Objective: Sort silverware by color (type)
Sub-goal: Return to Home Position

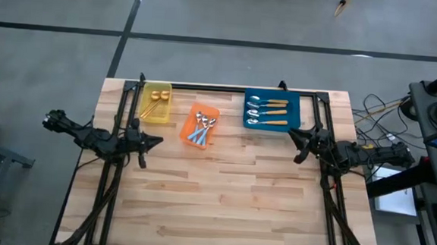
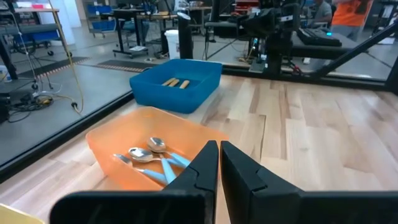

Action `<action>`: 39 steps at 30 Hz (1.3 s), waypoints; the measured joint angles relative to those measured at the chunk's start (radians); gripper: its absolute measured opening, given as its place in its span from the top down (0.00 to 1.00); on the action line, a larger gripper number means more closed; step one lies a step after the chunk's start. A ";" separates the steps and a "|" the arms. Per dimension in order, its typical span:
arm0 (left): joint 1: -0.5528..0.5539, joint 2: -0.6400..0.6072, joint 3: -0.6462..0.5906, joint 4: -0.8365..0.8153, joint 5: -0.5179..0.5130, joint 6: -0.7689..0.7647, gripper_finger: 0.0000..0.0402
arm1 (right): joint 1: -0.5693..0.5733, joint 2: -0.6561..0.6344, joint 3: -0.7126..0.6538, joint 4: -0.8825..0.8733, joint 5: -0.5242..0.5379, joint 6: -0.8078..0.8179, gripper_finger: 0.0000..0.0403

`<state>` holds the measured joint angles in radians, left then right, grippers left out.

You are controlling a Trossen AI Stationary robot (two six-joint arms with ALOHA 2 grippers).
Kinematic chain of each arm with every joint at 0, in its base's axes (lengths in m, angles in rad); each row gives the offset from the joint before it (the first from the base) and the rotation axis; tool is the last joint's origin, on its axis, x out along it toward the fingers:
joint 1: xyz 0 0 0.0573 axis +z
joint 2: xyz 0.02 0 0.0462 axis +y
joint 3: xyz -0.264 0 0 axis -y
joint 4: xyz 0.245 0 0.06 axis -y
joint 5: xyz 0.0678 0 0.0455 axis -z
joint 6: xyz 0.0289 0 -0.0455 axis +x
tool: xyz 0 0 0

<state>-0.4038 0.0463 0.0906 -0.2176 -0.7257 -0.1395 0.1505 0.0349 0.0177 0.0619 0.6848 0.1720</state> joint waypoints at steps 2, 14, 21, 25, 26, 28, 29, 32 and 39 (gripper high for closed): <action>0.000 0.001 0.000 0.000 0.001 0.000 1.00 | 0.000 0.000 0.000 -0.002 0.010 0.000 0.83; 0.000 0.014 0.000 -0.001 0.002 0.000 1.00 | 0.000 0.000 0.000 -0.002 0.012 0.000 0.83; 0.000 0.014 0.000 -0.001 0.002 0.000 1.00 | 0.000 0.001 0.000 -0.002 0.013 0.000 0.83; 0.000 0.014 0.000 0.000 0.003 0.000 1.00 | 0.000 0.001 0.000 -0.001 0.013 0.001 0.83; 0.000 0.015 0.000 -0.001 0.003 0.000 1.00 | 0.000 0.001 0.000 -0.002 0.013 0.001 0.83; 0.000 0.015 0.000 -0.001 0.004 0.000 1.00 | 0.000 0.001 0.000 -0.001 0.013 0.001 0.83; 0.000 0.015 0.000 0.000 0.004 0.000 1.00 | 0.000 0.001 0.000 -0.001 0.013 0.001 0.83; 0.000 0.016 0.000 0.000 0.004 0.000 1.00 | 0.000 0.001 0.000 -0.001 0.013 0.001 0.83; 0.000 0.020 0.000 0.000 0.004 0.000 1.00 | 0.000 0.001 0.000 -0.001 0.013 0.001 0.83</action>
